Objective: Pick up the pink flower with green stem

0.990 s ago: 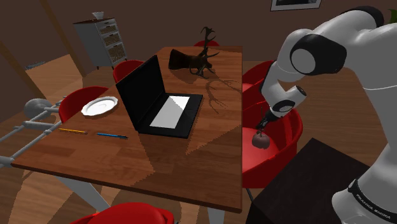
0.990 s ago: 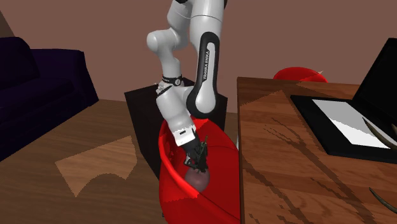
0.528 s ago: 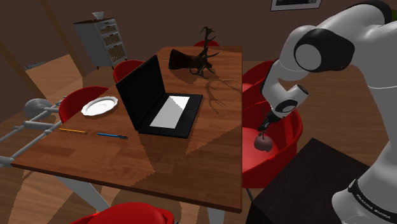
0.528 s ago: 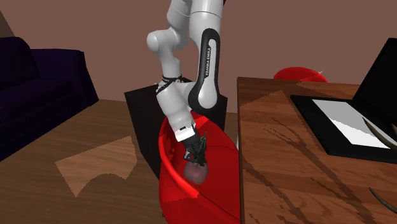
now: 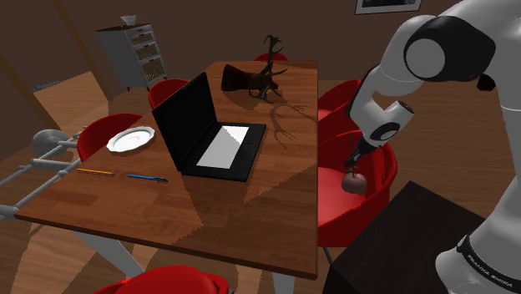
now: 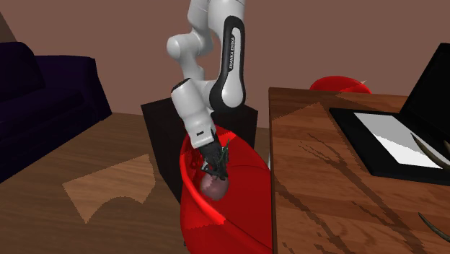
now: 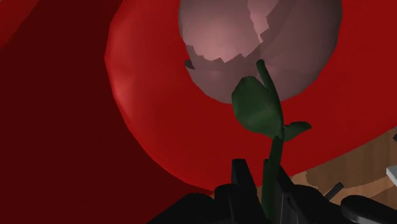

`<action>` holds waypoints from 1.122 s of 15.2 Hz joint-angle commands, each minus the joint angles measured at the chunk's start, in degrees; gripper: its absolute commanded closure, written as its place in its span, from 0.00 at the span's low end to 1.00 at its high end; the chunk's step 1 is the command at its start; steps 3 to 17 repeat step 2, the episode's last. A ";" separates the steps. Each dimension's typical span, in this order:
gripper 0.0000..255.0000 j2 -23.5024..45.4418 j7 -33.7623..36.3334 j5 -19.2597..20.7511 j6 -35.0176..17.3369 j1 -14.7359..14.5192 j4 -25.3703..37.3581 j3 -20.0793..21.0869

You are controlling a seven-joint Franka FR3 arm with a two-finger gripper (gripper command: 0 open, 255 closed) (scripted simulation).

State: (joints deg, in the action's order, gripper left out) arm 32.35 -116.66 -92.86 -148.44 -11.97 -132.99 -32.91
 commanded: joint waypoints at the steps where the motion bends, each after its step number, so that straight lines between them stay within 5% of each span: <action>1: 1.00 -1.14 1.27 1.45 -0.34 -0.42 -0.49 -0.56; 17: 1.00 -1.14 1.26 1.45 -0.34 -0.42 -0.49 -0.56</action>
